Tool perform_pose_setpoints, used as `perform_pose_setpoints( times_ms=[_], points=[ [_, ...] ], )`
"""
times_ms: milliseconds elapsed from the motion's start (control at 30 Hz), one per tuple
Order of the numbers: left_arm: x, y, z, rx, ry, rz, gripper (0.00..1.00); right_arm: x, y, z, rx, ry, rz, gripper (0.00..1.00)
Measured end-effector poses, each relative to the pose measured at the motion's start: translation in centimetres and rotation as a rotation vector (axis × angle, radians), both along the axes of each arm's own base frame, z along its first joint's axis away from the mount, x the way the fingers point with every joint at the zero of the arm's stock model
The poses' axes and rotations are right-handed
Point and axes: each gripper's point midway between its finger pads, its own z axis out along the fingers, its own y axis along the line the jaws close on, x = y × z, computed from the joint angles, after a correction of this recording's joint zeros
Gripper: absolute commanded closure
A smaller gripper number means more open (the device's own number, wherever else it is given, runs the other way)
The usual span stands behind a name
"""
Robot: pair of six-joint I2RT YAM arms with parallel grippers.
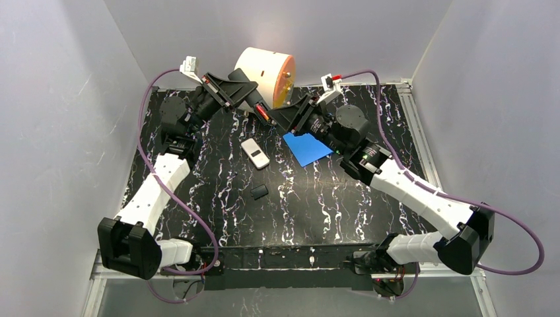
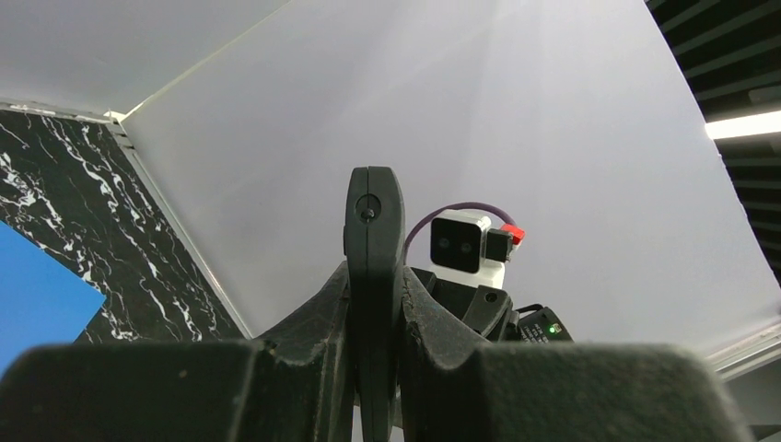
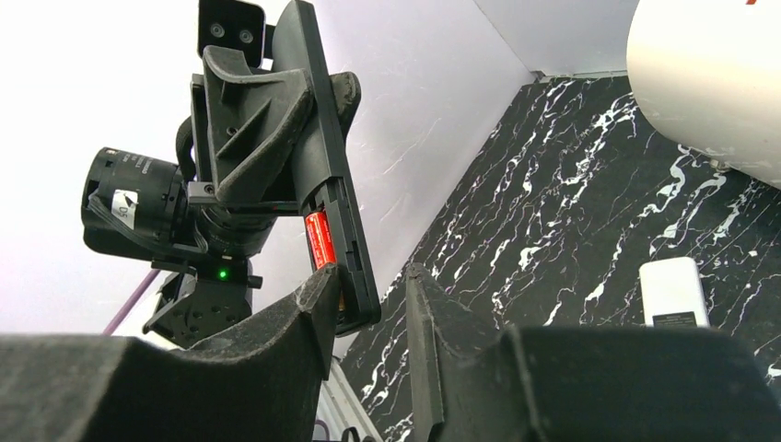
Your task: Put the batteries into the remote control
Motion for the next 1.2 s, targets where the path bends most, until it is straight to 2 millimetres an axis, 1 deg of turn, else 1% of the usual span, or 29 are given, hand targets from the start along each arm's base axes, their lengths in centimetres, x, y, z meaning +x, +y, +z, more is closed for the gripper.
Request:
perform_pose_setpoints(
  times_ms=[267,600,733,833,1000,1067,1200],
  points=[
    [0.6,0.4,0.2,-0.014,0.002,0.038,1.0,0.1,0.7,0.1,-0.024,-0.03,0.034,0.63],
    [1.7,1.2,-0.4,-0.026,0.03,0.097,1.0,0.7,1.9,-0.6,-0.059,-0.042,0.068,0.63],
    [1.7,1.2,-0.4,-0.025,0.028,0.1,1.0,0.8,1.8,-0.5,-0.07,-0.04,0.062,0.55],
    [1.7,1.2,-0.6,-0.019,0.021,0.103,1.0,1.3,1.4,-0.9,-0.092,-0.02,0.029,0.51],
    [1.8,1.6,-2.0,-0.006,0.035,0.109,1.0,1.6,0.1,-1.7,-0.138,0.016,-0.044,0.36],
    [1.8,1.8,-2.6,0.003,0.038,0.114,1.0,1.8,-0.9,-1.2,-0.139,0.015,-0.083,0.32],
    [1.8,2.2,-3.0,0.029,0.023,0.108,1.0,1.4,-3.0,1.4,-0.094,-0.029,-0.142,0.25]
  ],
)
